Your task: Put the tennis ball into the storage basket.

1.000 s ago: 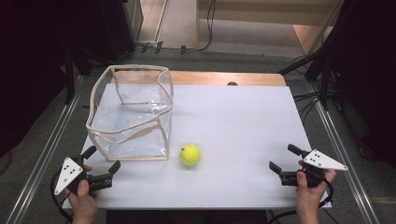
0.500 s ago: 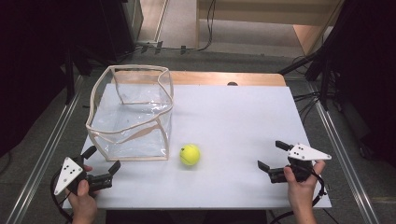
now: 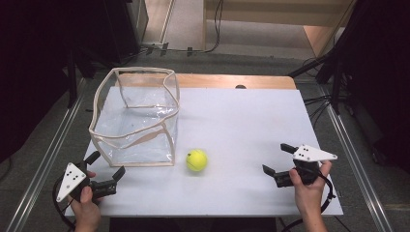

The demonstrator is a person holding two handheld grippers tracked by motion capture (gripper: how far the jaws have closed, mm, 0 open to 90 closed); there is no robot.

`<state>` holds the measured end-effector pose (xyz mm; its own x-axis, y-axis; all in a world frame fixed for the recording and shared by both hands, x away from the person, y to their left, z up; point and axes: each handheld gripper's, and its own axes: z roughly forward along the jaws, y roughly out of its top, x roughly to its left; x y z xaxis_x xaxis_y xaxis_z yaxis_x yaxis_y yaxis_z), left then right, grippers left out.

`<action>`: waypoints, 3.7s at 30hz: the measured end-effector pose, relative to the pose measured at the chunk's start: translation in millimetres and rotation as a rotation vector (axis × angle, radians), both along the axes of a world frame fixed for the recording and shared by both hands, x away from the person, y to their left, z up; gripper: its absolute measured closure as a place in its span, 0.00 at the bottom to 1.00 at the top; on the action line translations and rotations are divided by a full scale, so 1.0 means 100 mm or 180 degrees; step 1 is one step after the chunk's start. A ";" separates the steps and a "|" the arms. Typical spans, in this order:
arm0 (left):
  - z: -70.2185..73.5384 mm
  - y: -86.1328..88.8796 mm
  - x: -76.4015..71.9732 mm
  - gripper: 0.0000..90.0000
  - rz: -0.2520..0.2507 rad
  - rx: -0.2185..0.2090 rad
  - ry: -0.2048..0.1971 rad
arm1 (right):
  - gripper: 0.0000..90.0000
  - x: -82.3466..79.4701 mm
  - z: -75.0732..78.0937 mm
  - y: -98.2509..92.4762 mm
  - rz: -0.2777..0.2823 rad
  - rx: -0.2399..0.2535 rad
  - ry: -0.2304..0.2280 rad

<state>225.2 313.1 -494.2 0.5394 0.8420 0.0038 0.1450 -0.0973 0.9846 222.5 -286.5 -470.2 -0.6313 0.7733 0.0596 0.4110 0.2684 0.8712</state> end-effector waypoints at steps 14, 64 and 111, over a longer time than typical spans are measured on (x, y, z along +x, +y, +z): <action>0.00 0.00 0.00 0.00 -0.0010 0.0021 0.0001 | 0.00 0.11 0.10 0.16 0.0167 -0.0128 0.0106; 0.00 -0.01 0.00 0.00 -0.0020 0.0043 -0.0007 | 0.00 0.42 0.28 0.78 0.0563 -0.0441 0.0268; 0.00 -0.01 -0.01 0.00 -0.0032 0.0028 -0.0017 | 0.00 0.64 0.37 1.46 0.1074 -0.0843 0.0439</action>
